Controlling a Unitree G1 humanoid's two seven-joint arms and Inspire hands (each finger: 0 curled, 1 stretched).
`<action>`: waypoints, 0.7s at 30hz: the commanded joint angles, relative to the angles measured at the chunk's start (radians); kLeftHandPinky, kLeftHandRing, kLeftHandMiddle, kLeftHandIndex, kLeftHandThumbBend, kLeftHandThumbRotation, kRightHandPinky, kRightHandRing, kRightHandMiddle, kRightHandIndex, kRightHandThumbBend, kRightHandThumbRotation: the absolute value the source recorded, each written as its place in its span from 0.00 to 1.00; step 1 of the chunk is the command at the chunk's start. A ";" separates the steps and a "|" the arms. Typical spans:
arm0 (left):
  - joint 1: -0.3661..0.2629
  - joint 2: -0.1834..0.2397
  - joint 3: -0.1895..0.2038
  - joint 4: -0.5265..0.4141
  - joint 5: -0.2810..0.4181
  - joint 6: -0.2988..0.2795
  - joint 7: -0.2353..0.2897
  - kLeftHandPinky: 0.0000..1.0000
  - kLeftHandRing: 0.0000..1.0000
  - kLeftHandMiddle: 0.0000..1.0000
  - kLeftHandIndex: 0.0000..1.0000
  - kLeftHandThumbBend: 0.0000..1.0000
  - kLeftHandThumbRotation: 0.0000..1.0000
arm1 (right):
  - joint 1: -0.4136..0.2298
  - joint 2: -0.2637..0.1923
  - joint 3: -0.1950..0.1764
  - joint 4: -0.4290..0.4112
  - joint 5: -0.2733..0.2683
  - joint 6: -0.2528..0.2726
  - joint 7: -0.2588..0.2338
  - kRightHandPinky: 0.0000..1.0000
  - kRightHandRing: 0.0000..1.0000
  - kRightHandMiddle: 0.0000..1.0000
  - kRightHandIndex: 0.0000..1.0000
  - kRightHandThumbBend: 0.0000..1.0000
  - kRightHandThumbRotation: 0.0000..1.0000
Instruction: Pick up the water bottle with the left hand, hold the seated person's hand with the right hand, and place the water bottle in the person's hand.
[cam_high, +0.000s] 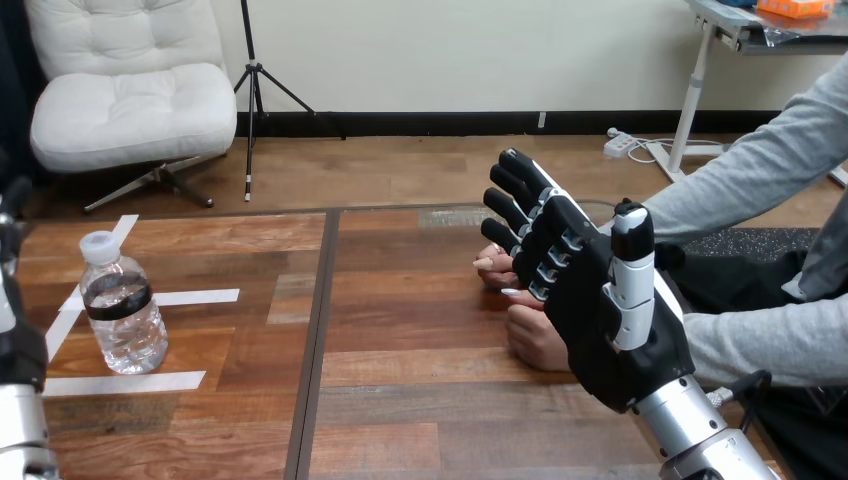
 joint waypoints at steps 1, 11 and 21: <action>-0.067 0.039 0.013 0.046 0.011 -0.027 0.010 0.92 0.95 0.94 0.88 0.90 1.00 | -0.028 -0.005 -0.011 -0.051 0.015 0.004 0.007 0.99 1.00 0.99 0.96 0.90 1.00; -0.077 0.060 0.025 0.121 0.040 -0.034 0.039 0.95 0.96 0.94 0.88 0.88 0.98 | -0.030 -0.004 -0.012 -0.055 0.016 0.008 0.012 0.98 1.00 0.99 0.95 0.90 1.00; -0.079 0.085 0.022 0.172 0.086 -0.032 0.083 0.95 0.96 0.95 0.90 0.97 0.78 | -0.031 -0.006 -0.013 -0.063 0.014 0.019 0.012 0.97 0.99 0.98 0.95 0.91 1.00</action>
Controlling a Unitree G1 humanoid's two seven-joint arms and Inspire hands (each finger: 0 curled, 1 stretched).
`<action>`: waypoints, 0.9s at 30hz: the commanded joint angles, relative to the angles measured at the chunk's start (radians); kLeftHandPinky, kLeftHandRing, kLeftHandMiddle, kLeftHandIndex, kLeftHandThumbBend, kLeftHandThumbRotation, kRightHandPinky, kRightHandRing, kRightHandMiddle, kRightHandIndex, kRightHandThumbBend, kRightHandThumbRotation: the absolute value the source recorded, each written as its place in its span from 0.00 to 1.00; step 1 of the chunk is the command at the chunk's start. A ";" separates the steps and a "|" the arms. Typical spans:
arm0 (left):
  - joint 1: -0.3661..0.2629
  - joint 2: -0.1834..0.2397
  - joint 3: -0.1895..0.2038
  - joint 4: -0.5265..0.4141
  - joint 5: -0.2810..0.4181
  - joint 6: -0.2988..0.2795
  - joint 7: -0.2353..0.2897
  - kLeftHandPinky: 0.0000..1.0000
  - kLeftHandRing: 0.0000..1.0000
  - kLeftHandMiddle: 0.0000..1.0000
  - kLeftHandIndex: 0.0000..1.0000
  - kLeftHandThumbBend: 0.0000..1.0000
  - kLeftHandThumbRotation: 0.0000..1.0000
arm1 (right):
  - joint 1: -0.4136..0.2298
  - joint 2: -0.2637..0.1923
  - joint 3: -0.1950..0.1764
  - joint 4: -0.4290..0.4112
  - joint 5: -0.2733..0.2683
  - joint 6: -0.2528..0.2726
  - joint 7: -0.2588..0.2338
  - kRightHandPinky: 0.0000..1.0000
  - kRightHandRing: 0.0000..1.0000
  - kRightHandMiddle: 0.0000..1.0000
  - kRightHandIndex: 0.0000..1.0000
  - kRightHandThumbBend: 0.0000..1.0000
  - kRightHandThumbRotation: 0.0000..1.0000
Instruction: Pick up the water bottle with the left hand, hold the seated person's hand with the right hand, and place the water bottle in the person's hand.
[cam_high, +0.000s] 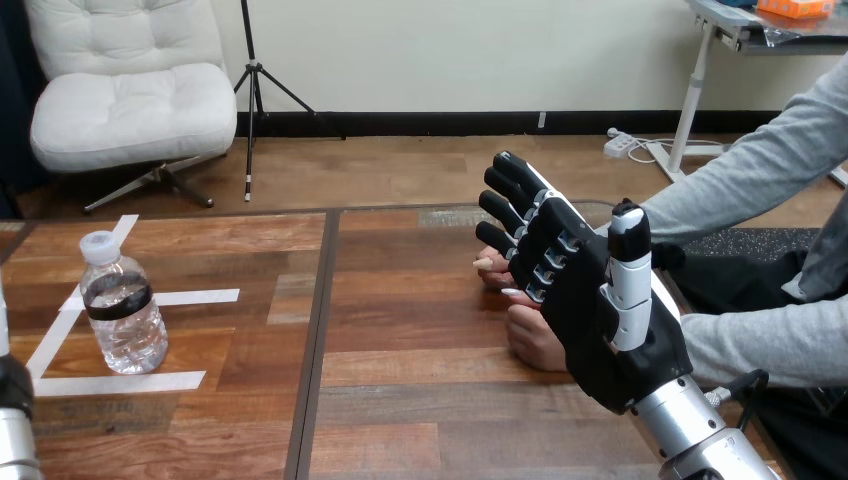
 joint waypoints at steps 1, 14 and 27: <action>-0.069 0.051 -0.001 0.019 0.049 -0.018 0.032 0.95 0.96 0.95 0.90 0.97 0.76 | -0.031 -0.006 -0.013 -0.056 0.012 0.002 0.001 0.97 0.99 0.98 0.95 0.91 1.00; -0.060 0.064 -0.017 0.031 0.102 -0.006 0.073 0.95 0.99 0.99 0.95 1.00 0.32 | -0.032 -0.009 -0.013 -0.061 0.009 0.011 -0.002 0.96 0.99 0.98 0.95 0.91 1.00; -0.063 0.068 -0.023 0.054 0.054 -0.003 0.014 0.99 1.00 1.00 1.00 1.00 0.02 | -0.032 -0.009 -0.013 -0.062 0.004 0.015 -0.002 0.95 0.98 0.97 0.94 0.89 1.00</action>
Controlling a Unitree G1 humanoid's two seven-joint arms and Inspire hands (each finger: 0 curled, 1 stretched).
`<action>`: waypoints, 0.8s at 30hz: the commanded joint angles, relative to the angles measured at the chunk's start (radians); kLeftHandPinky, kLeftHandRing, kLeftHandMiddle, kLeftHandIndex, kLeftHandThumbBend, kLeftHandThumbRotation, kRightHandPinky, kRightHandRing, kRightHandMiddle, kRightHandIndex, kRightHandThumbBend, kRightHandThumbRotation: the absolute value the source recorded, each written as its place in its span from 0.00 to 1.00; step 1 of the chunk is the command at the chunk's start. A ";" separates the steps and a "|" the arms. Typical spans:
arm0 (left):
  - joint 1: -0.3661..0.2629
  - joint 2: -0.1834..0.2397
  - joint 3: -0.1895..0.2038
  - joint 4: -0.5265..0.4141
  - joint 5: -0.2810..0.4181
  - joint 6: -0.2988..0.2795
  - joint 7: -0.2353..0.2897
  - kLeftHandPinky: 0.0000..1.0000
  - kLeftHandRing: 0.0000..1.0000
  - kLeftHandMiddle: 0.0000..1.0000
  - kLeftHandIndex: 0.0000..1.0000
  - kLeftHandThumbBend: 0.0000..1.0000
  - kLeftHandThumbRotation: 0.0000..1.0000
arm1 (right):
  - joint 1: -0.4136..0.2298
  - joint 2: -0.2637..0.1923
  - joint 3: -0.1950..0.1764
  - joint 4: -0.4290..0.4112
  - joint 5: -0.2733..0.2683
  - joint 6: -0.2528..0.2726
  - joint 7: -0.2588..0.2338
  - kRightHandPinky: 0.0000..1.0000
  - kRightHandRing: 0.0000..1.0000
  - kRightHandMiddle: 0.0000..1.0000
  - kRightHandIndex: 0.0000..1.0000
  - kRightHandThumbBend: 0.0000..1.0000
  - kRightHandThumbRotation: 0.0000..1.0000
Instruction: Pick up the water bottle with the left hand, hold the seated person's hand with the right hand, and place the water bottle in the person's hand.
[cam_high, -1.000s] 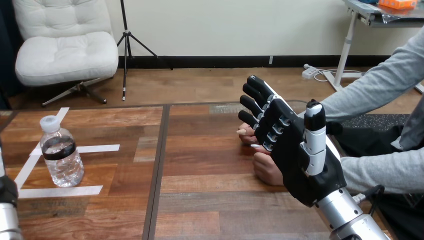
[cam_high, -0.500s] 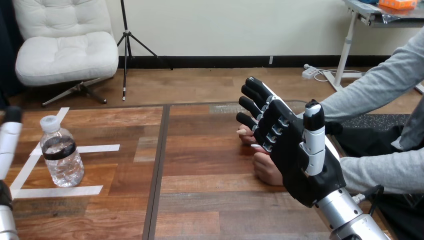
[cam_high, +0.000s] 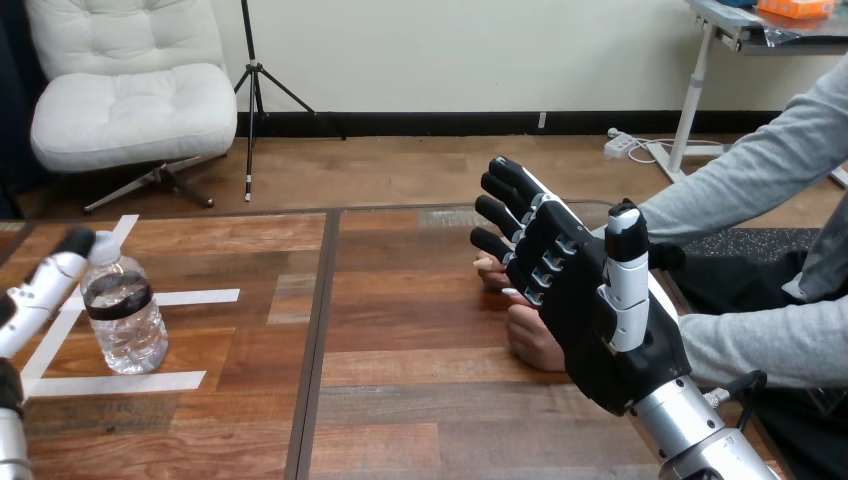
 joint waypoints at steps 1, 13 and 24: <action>-0.062 0.028 -0.017 0.023 -0.014 -0.006 -0.027 0.99 1.00 1.00 1.00 1.00 0.02 | -0.032 -0.007 -0.013 -0.059 0.004 -0.005 -0.002 0.95 0.98 0.97 0.94 0.89 1.00; -0.063 0.030 -0.021 0.029 0.002 0.023 -0.022 1.00 1.00 1.00 1.00 1.00 0.00 | -0.032 -0.009 -0.012 -0.061 0.002 -0.003 -0.002 0.95 0.98 0.97 0.94 0.88 1.00; -0.059 0.028 -0.029 0.032 0.012 0.046 -0.021 1.00 1.00 1.00 1.00 1.00 0.00 | -0.028 -0.008 -0.011 -0.063 0.002 -0.003 -0.002 0.95 0.97 0.97 0.94 0.89 1.00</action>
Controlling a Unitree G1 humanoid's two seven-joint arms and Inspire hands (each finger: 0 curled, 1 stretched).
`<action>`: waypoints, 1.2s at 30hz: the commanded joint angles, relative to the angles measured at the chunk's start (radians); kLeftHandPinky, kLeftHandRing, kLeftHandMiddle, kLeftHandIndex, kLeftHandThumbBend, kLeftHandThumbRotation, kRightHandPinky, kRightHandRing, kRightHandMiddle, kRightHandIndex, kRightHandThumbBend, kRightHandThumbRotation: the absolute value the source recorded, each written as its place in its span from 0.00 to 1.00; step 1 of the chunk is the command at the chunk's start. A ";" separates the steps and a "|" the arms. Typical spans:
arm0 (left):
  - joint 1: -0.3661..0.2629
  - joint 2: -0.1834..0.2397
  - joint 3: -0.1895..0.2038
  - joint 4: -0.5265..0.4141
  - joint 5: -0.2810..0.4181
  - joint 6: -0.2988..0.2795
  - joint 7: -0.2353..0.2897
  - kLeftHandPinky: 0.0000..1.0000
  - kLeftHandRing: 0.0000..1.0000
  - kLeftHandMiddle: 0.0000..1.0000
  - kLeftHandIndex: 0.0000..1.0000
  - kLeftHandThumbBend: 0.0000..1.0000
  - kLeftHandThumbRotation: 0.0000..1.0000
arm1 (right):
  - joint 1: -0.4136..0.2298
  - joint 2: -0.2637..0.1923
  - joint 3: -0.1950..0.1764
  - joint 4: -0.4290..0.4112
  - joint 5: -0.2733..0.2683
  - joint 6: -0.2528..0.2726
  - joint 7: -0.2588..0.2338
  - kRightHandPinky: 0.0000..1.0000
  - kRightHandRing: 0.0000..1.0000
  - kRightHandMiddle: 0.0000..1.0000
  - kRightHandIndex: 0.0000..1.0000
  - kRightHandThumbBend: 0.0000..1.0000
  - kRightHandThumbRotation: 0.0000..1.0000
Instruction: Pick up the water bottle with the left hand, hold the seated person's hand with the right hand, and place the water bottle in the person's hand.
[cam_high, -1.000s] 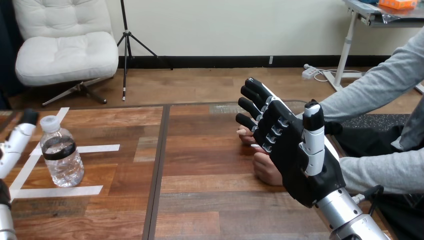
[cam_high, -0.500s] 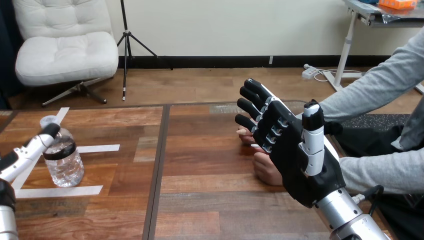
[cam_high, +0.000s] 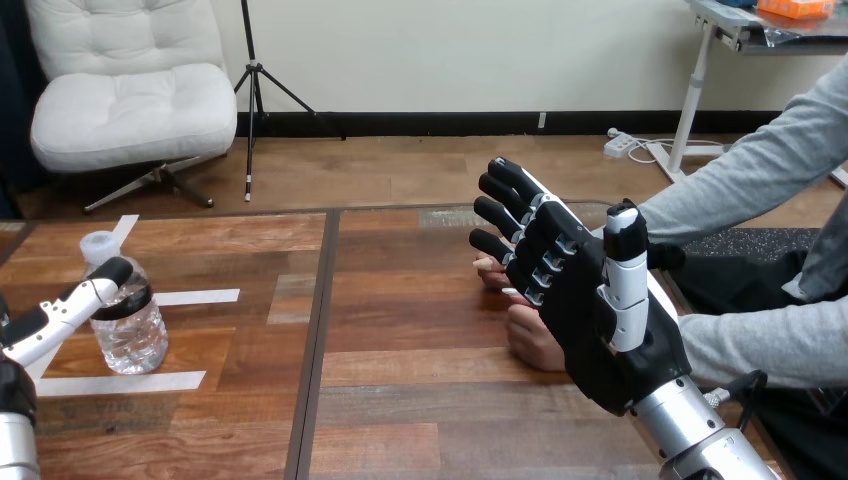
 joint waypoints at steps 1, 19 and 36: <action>-0.056 0.027 -0.024 0.007 0.016 0.011 0.003 1.00 1.00 1.00 1.00 1.00 0.00 | -0.028 -0.008 -0.011 -0.062 0.003 -0.004 -0.002 0.95 0.97 0.97 0.94 0.89 1.00; -0.060 0.029 -0.054 0.039 0.055 0.061 0.016 1.00 1.00 1.00 1.00 1.00 0.00 | -0.027 -0.009 -0.011 -0.066 0.009 0.001 0.002 0.95 0.97 0.97 0.94 0.88 1.00; -0.096 0.044 -0.088 0.108 0.144 0.137 0.103 1.00 1.00 1.00 1.00 0.99 0.15 | -0.025 -0.010 -0.014 -0.074 0.008 0.007 0.000 0.95 0.97 0.96 0.93 0.89 1.00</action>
